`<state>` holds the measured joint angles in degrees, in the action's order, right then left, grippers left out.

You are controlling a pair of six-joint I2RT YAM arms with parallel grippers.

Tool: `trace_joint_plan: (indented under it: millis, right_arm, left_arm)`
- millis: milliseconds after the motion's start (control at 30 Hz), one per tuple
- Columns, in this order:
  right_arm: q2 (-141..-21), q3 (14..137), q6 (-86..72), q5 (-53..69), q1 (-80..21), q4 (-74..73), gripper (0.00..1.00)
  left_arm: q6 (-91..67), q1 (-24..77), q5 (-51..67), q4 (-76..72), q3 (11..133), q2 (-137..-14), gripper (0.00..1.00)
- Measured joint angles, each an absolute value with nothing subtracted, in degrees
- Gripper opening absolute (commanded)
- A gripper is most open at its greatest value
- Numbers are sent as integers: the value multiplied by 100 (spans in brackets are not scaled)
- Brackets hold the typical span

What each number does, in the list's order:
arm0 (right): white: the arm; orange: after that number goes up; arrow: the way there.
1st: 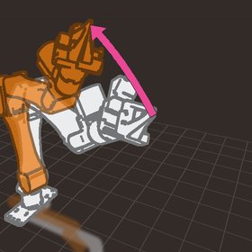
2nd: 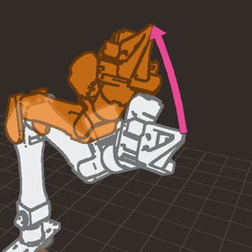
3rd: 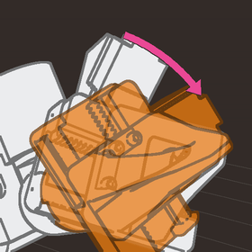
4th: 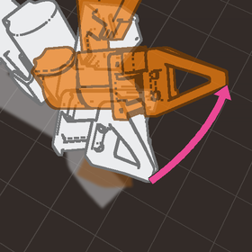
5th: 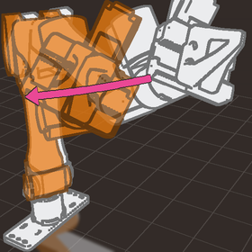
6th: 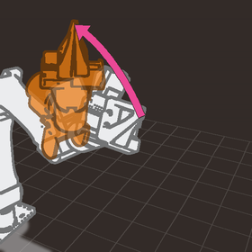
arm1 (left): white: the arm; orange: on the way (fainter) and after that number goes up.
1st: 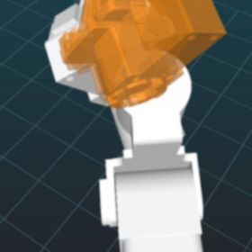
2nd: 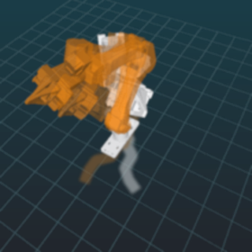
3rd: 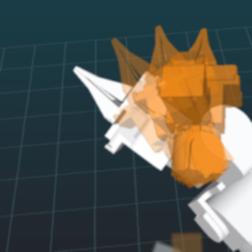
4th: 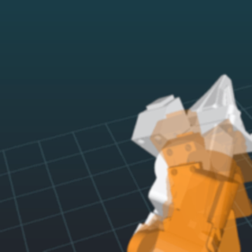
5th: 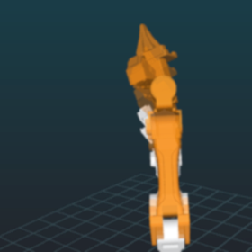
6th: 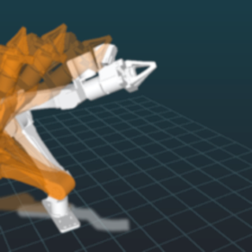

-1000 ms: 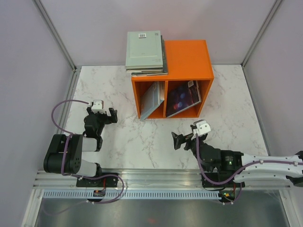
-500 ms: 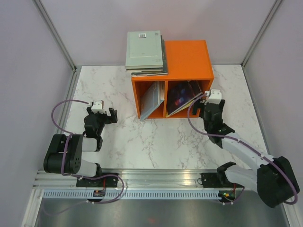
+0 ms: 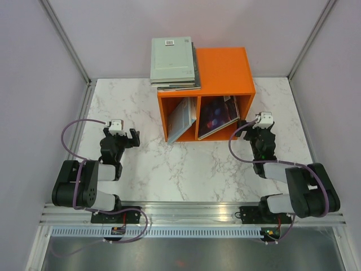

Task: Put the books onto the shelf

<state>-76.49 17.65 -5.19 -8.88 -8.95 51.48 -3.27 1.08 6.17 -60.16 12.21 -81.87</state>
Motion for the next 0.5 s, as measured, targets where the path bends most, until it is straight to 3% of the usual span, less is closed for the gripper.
trace_joint_plan:
  millis: [200, 500]
  right_arm:
    - [-8490, 1024, -578, -491, -751, 7081, 98]
    - [-8722, 1173, -526, -309, -661, 6984, 98]
  left_arm:
    - [-327, 108, 617, -6014, 1221, -8187, 100]
    - [-327, 108, 615, -6014, 1221, -8187, 100]
